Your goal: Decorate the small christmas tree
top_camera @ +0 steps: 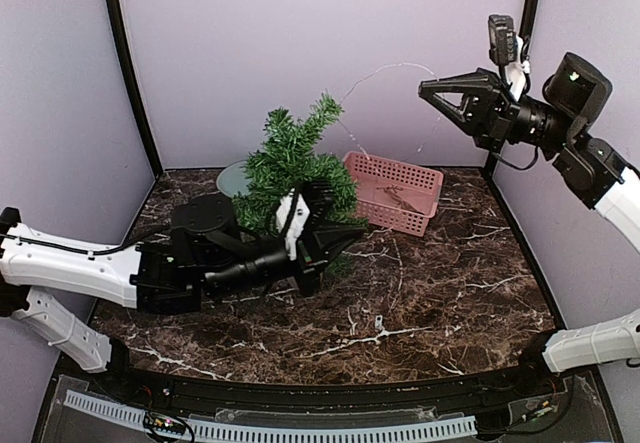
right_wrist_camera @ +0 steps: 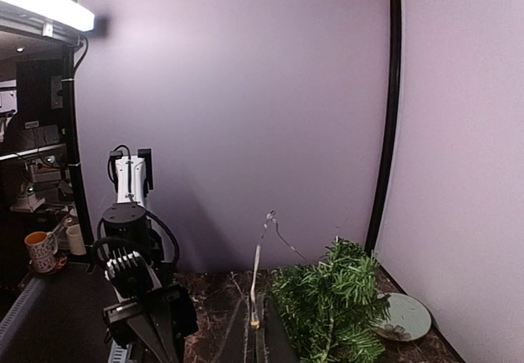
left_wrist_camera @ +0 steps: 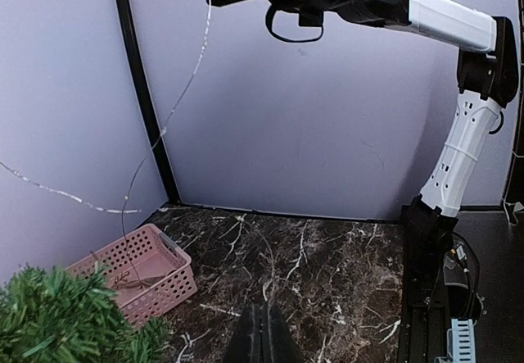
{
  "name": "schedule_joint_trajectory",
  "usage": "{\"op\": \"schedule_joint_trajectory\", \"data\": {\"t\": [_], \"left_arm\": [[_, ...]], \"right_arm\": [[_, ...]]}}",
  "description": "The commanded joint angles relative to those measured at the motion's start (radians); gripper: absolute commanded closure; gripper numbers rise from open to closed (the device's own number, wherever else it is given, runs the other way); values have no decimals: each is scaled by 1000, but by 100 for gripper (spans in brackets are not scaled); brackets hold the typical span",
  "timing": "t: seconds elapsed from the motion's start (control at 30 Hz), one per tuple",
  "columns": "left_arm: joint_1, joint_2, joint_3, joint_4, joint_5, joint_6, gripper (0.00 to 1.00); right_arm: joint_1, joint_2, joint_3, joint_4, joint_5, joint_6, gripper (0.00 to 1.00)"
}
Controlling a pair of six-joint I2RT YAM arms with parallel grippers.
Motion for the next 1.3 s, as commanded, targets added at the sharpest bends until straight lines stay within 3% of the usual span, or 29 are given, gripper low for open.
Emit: {"op": "schedule_joint_trajectory", "data": {"t": [0.0,0.2,0.3,0.37,0.47,0.57,0.83,1.07,1.27], "left_arm": [[-17,124,113,87,25,56,100],[-48,268,200,142,-102,133,100],[-60,265,188,142,-64,133,99],[-62,234,156,126,-19,101,91],[-62,137,56,118,23,42,63],[-62,37,-27,105,23,1,52],[-61,-166,-169,116,-64,-60,46],[-48,-92,-136,241,-200,-57,44],[-6,0,-65,358,-141,-127,39]], "right_arm": [[-2,7,63,123,-178,102,100],[2,-26,51,115,-231,140,100],[2,-45,45,75,-236,120,100],[2,-56,45,45,-242,106,100],[2,-66,41,21,-268,101,100],[3,-70,34,9,-294,103,100],[3,-72,13,14,-340,108,100],[6,-65,2,94,-411,181,100],[17,-64,-22,236,-472,305,100]]}}
